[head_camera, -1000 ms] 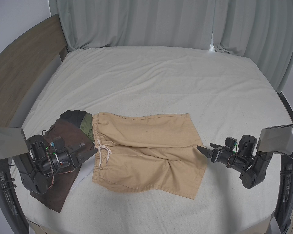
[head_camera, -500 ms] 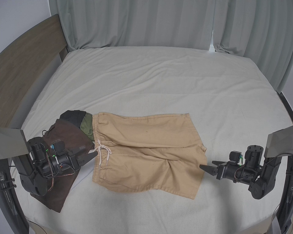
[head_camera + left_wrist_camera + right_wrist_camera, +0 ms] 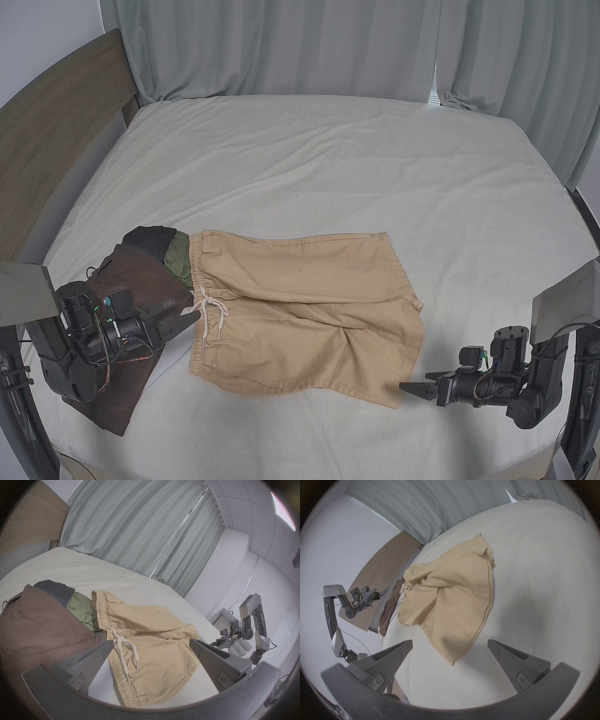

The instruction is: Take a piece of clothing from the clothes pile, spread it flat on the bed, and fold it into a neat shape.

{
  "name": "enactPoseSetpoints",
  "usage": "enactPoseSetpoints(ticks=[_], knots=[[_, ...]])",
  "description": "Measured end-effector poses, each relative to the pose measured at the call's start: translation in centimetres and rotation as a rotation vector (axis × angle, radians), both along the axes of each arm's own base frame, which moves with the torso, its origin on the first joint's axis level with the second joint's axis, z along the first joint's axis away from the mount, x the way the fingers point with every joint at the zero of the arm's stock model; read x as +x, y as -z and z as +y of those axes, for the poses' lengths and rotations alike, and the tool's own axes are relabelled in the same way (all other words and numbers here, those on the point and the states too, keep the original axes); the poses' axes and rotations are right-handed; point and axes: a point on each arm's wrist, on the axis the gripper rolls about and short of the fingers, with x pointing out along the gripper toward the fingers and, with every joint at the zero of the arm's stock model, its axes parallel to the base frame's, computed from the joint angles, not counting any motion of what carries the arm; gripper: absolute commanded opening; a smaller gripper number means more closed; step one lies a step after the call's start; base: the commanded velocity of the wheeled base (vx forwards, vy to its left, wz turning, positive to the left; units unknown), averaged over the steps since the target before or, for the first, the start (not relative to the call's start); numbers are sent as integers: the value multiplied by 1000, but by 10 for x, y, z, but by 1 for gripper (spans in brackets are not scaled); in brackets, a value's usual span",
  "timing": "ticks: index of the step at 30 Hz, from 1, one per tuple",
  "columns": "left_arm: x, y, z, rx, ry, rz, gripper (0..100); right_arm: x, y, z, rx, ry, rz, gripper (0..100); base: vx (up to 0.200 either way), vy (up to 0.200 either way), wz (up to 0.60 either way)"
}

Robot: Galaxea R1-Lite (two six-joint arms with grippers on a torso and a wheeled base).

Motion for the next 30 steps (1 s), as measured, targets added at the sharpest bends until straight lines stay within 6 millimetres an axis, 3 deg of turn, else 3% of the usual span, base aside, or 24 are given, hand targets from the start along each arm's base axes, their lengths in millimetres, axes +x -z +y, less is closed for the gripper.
enactPoseSetpoints(ticks=[14, 30], knots=[[1, 0, 0, -1, 1, -1, 100, -7, 24, 10, 18, -53, 121, 100, 0, 0, 0], [1, 0, 0, -2, 2, -1, 100, 9, 42, 22, 58, -46, 150, 100, 0, 0, 0]])
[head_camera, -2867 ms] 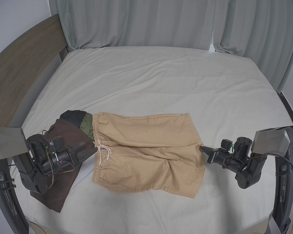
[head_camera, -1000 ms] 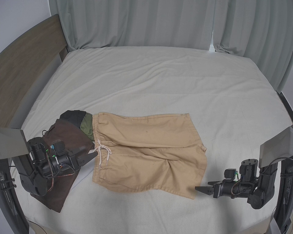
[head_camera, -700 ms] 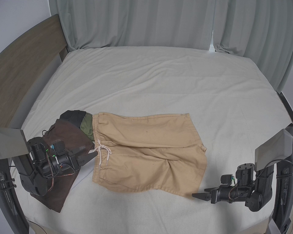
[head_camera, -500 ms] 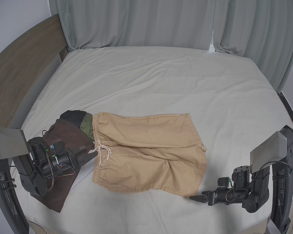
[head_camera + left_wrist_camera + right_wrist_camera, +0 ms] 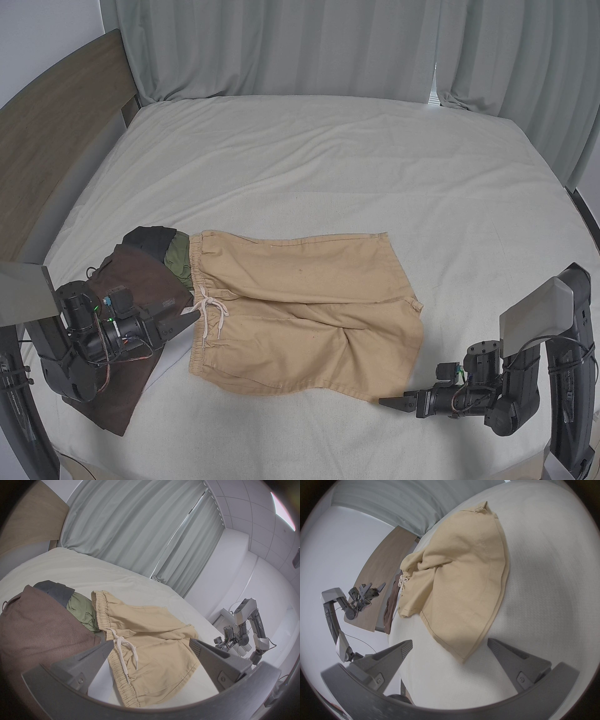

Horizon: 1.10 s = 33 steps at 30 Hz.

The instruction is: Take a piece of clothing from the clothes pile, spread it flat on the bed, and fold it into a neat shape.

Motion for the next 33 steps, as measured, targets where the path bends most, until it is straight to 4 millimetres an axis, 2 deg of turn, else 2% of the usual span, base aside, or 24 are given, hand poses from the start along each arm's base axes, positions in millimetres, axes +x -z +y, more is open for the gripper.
enactPoseSetpoints(ticks=[12, 13, 24, 33], knots=[[0, 0, 0, -1, -1, -1, 100, 5, 1, 12, 32, -10, 3, 100, 0, 0, 0], [0, 0, 0, -1, 0, -2, 100, 5, 1, 12, 32, -11, 2, 0, 0, 0, 0], [1, 1, 0, -1, -1, 3, 100, 4, 3, 10, 27, -4, 17, 0, 0, 0, 0], [-1, 10, 0, -5, 0, 43, 100, 3, 1, 8, 25, 1, 15, 0, 0, 0, 0]])
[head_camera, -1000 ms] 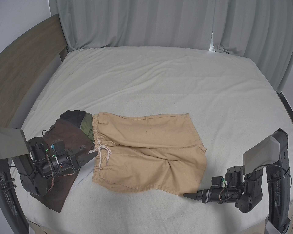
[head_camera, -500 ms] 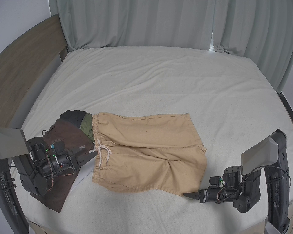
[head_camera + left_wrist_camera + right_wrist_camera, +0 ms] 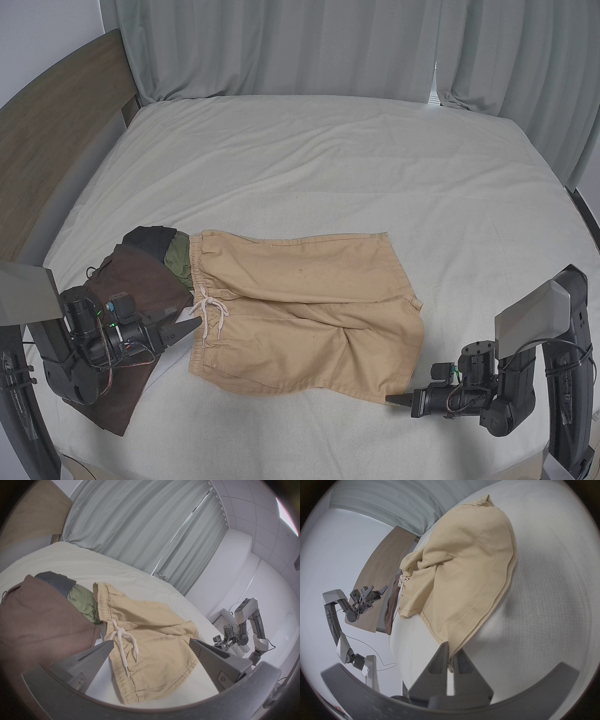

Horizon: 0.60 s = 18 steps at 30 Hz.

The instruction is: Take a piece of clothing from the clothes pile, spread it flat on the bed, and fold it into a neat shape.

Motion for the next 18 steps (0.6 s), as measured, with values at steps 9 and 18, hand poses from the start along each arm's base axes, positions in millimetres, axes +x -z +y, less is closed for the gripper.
enactPoseSetpoints(ticks=[9, 18], knots=[[-4, 20, 2, -7, -9, 84, 100, -1, 0, 0, -5, 0, -3, 0, 0, 0, 0], [-7, 41, 2, -10, -9, 164, 100, -1, -1, -1, -6, 2, -2, 0, 0, 0, 0]])
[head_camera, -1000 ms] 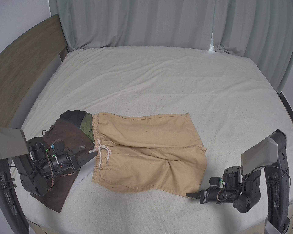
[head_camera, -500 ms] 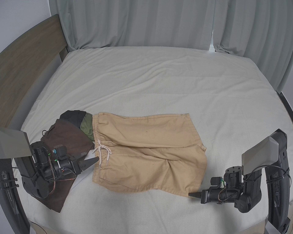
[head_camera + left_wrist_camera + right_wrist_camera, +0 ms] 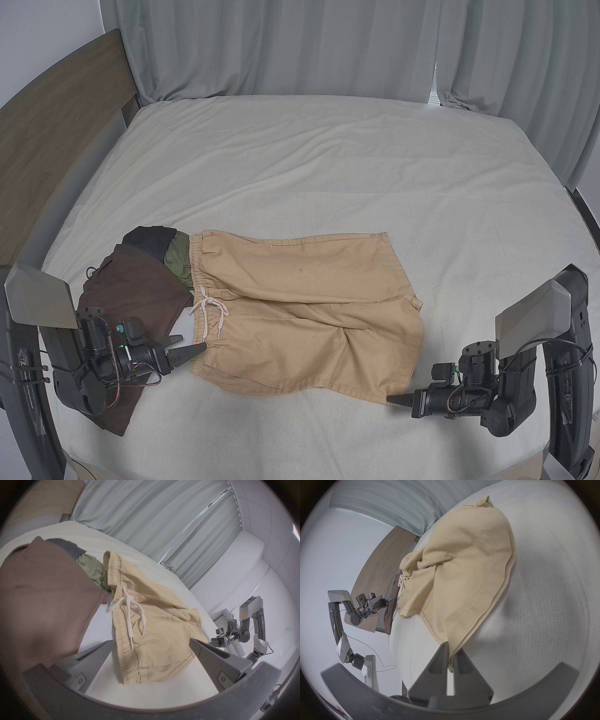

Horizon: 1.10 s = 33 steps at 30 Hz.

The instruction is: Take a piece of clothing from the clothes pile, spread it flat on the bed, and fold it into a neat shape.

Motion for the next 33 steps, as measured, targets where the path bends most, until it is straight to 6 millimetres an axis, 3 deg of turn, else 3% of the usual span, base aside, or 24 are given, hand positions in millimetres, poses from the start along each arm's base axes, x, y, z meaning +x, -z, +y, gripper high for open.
enactPoseSetpoints(ticks=[17, 31, 32, 33], knots=[[-1, 37, -1, 5, -5, 110, 100, -1, 0, -1, -2, -1, 0, 0, 0, 0, 0], [4, 53, -11, 20, 0, 138, 100, 0, -1, 0, -2, -2, -3, 0, 0, 0, 0], [5, 53, -11, 22, -4, 136, 0, -1, -1, 0, -2, -2, -3, 0, 0, 0, 0], [6, 54, -11, 23, -6, 134, 0, -1, -1, 0, -2, -2, -3, 0, 0, 0, 0]])
